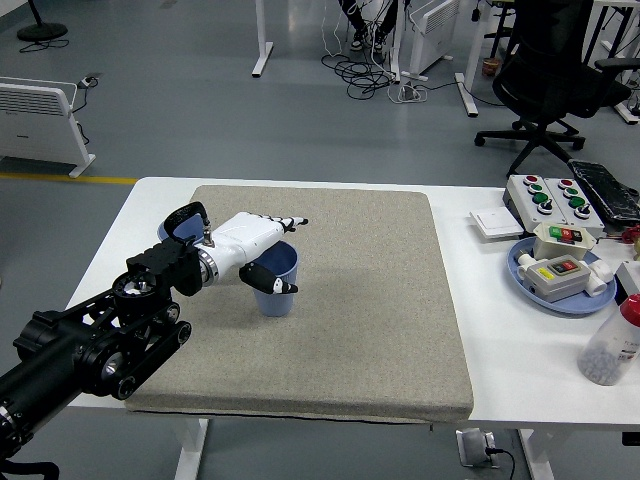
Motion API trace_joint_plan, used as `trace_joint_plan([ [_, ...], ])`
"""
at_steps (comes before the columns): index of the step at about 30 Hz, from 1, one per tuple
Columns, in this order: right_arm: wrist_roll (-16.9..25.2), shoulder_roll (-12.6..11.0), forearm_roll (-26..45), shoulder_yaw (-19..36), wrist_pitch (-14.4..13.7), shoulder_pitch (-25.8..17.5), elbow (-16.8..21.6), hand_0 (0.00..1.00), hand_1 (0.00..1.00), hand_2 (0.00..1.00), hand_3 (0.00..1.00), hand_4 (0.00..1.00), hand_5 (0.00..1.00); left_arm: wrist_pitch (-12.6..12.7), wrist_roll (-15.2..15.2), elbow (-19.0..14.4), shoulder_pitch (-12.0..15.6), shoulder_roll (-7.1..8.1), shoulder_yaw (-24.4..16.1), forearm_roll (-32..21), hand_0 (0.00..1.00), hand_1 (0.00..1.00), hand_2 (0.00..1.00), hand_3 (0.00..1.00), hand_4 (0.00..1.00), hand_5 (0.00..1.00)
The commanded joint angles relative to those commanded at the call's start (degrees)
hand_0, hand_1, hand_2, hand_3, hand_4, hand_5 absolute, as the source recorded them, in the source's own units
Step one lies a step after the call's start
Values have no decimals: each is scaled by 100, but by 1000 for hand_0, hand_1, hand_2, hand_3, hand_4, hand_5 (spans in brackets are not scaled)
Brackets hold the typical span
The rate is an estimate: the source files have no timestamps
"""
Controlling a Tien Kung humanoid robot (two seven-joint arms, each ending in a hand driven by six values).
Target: Push cup pick cup insert cup
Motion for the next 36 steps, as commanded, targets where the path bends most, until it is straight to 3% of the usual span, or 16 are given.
trace_joint_plan([
  [1,-1,1,-3,3,0,1,0,703,604,672,591,134,528,-17,7,18,0,0,7,2,571,746,821,940,892,437],
  [2,-2,1,-5,5,1,2,0,702,604,672,591,134,527,-33,15,40,1,0,13,9,494,680,751,885,885,443],
  [7,0,1,4,0,1,1,0,702,604,672,591,134,527,27,51,101,3,6,20,72,494,680,751,885,885,443],
  [8,-1,1,6,1,1,2,-1,702,603,672,591,134,527,81,46,118,1,7,8,102,328,544,581,648,808,379],
  [13,-7,-1,-9,13,5,5,-1,702,603,672,591,134,527,139,12,120,-7,23,-25,141,328,544,581,648,808,379],
  [14,-8,0,-11,15,5,5,-1,702,603,673,591,135,525,135,12,120,-8,24,-28,141,246,474,487,552,754,324],
  [19,-14,2,-18,22,8,4,0,702,603,673,591,135,525,-50,43,110,3,41,-46,74,246,474,487,552,754,324],
  [20,-14,2,-18,22,8,4,0,703,603,673,591,135,525,-58,44,109,4,42,-46,71,238,432,436,521,658,215],
  [36,-9,3,2,15,4,-2,-4,702,603,671,591,137,525,-220,18,-144,77,119,-95,74,240,435,437,517,641,192],
])
